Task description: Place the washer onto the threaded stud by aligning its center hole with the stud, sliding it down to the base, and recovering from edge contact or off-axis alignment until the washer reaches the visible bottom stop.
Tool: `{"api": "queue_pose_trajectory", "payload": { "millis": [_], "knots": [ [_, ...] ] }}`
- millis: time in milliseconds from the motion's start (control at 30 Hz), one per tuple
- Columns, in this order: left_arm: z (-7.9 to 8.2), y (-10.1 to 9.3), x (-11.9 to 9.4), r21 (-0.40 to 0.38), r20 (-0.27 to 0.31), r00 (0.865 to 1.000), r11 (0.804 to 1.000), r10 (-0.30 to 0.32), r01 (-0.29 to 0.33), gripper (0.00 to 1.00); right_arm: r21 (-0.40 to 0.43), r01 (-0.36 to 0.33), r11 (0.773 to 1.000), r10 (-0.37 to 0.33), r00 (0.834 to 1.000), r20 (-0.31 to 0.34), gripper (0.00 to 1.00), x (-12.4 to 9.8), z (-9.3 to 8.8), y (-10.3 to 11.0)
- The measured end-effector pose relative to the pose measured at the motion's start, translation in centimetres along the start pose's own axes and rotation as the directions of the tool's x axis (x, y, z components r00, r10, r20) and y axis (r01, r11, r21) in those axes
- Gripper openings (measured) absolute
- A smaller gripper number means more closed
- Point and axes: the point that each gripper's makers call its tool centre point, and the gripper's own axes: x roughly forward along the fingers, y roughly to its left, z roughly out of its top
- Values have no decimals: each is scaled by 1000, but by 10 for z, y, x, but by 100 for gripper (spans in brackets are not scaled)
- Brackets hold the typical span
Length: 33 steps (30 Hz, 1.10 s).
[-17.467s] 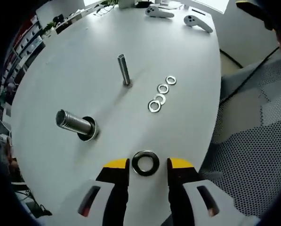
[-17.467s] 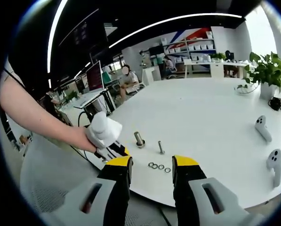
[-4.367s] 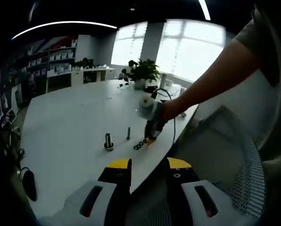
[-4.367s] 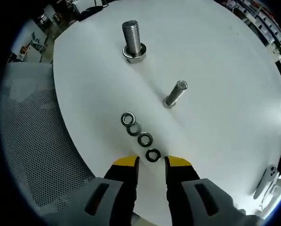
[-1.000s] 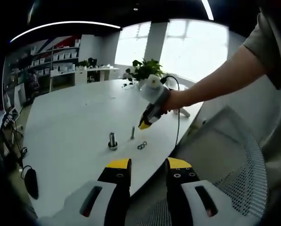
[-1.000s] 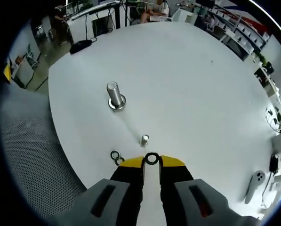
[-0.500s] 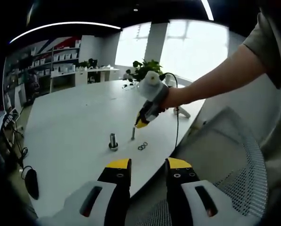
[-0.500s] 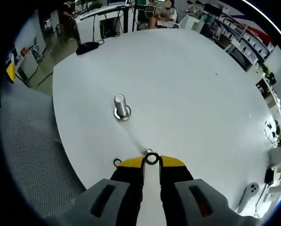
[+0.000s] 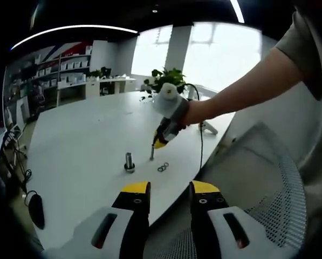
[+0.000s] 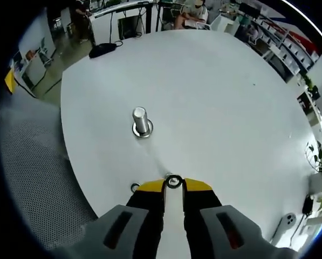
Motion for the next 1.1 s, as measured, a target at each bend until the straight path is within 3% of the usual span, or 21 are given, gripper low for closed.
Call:
{"api": "queue_pose_trajectory", "payload": {
  "millis": [633,900,1100],
  "knots": [
    [-1,-2,1,3,-6,1000,1000,-12,12,27,-17,-24,1000,23,999,-48,14,6,2,0],
    [-2,0,0,-2,-7,1000,1000,2,-2,27,-47,-45,998,41,995,-86,14,17,-4,1],
    [-3,1,0,-3,-14,1000,1000,9,-9,27,-13,-61,998,60,992,-115,14,31,-13,-2]
  ]
}}
